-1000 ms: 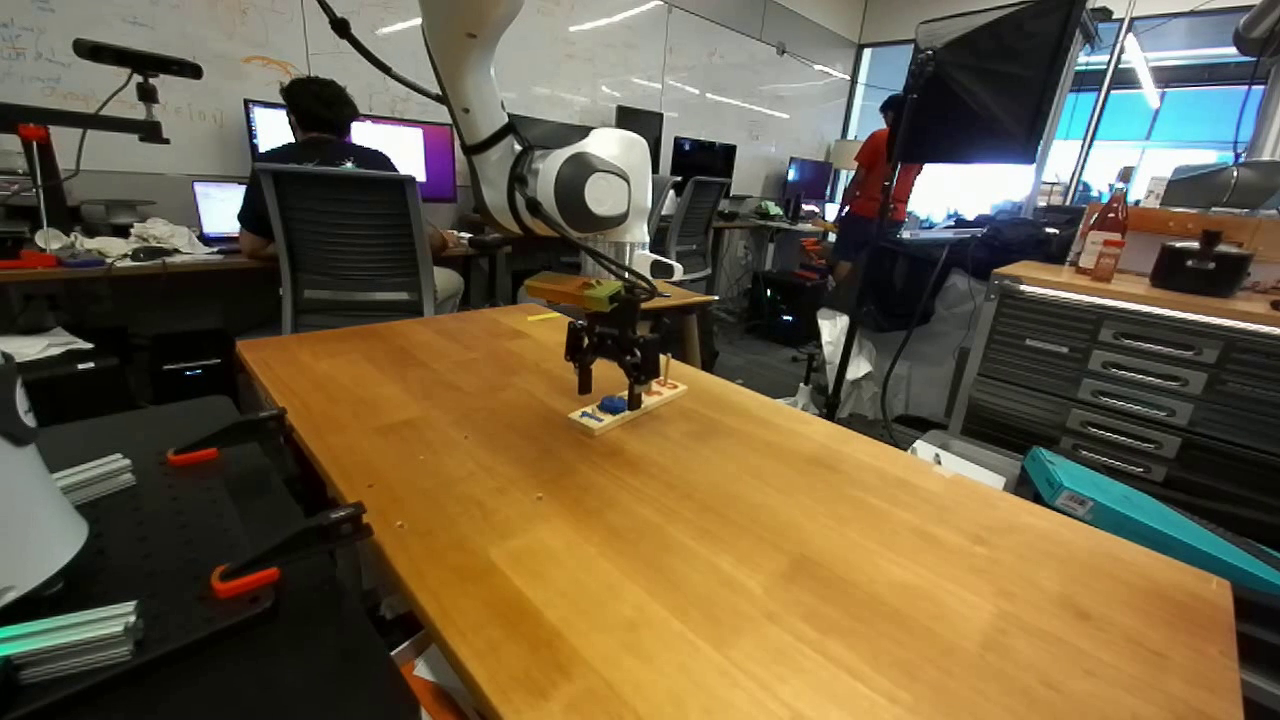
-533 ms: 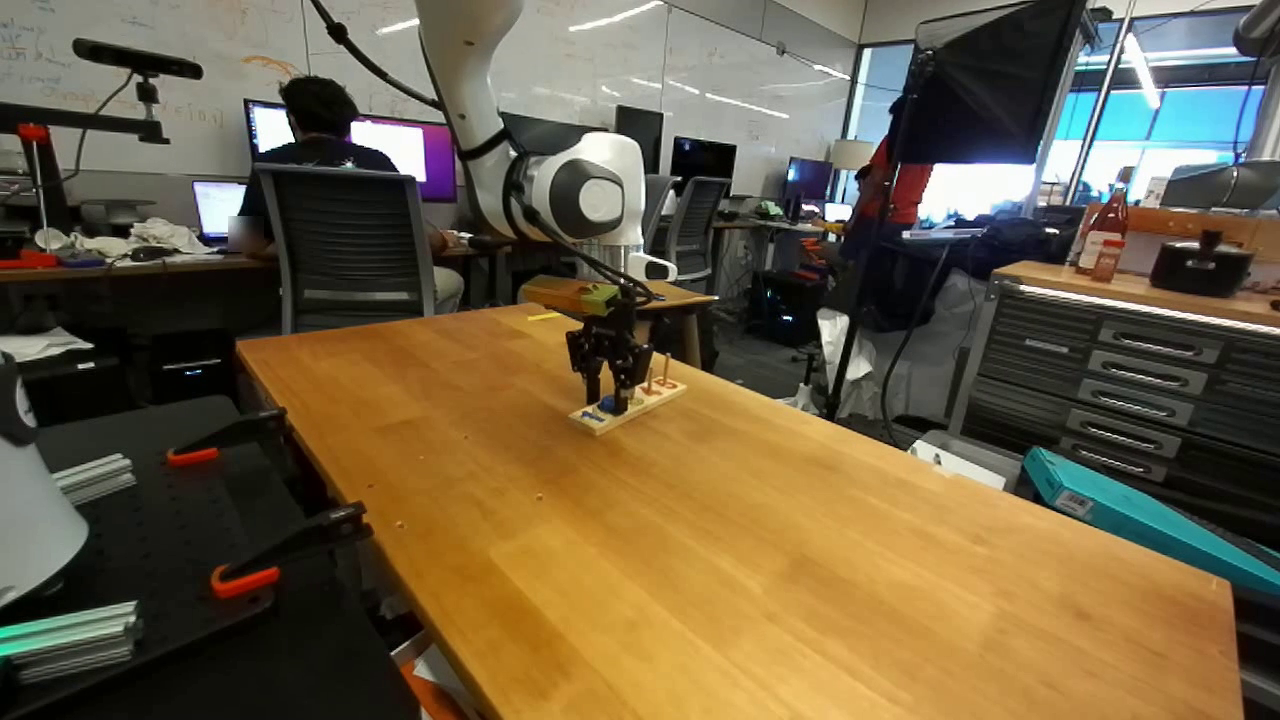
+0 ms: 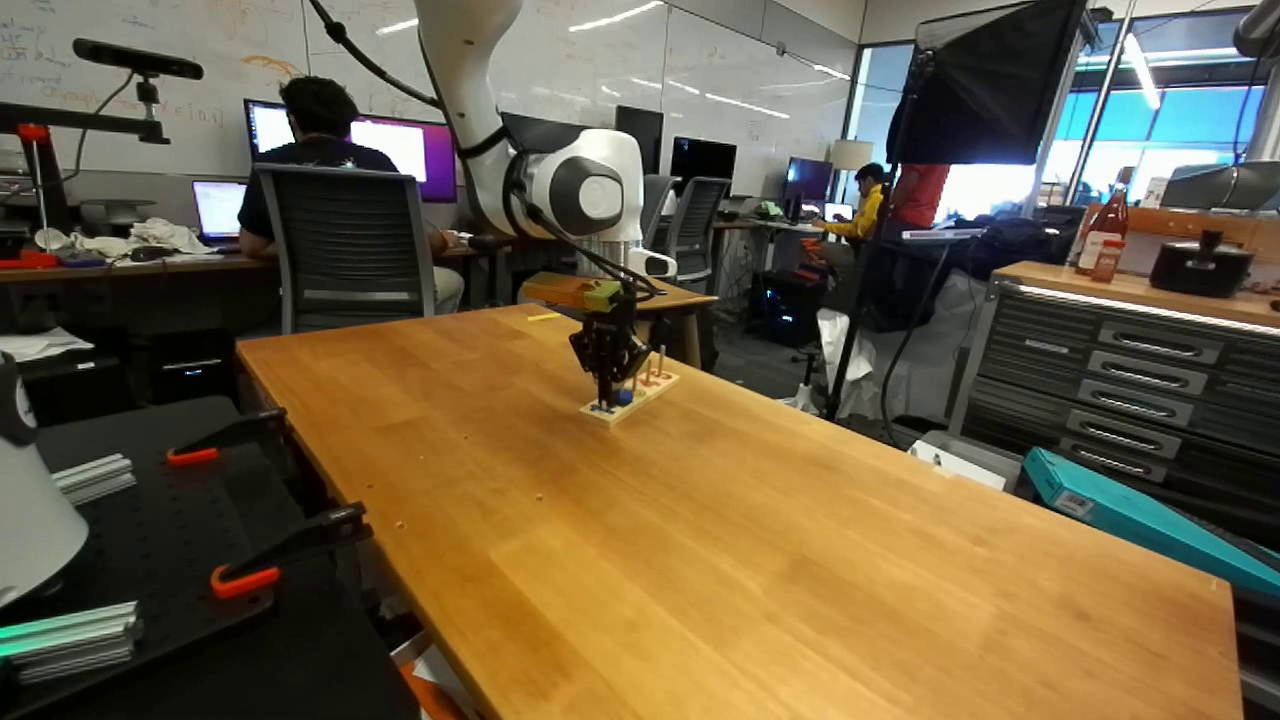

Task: Pick up the blue object from the wooden holder and put it on the table.

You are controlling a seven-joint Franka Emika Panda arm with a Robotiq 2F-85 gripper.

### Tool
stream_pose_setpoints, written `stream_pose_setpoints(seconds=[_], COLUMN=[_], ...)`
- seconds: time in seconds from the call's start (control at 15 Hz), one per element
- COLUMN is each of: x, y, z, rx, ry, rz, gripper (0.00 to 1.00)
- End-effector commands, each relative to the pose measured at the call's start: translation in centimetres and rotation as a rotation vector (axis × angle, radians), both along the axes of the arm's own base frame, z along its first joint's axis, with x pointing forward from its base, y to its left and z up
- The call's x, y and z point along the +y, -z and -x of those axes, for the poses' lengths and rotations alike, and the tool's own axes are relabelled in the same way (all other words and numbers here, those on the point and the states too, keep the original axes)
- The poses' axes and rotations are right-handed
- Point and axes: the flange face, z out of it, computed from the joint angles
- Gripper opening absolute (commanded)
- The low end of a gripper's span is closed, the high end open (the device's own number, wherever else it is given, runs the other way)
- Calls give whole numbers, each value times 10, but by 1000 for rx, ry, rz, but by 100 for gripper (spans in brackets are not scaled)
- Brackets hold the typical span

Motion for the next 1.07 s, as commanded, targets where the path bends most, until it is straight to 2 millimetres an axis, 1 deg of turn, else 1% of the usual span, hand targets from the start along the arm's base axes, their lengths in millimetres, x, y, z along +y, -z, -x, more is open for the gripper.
stream_pose_setpoints(seconds=[0.0, 0.07, 0.13, 0.27, 0.6, 0.67, 0.73, 1.0], x=[-1, 0, 1, 2, 8, 8, 9, 8], y=[3, 2, 2, 1, -2, -2, -1, 3], z=[-8, -9, -10, -12, -22, -24, -26, -33], rx=[-8, -9, -10, -12, -27, -28, -30, -30], ry=[-24, -24, -24, -26, -31, -31, -31, -31], rz=[7, 7, 5, 5, -1, -3, -3, -3], gripper=[34, 35, 41, 55, 95, 99, 100, 100])
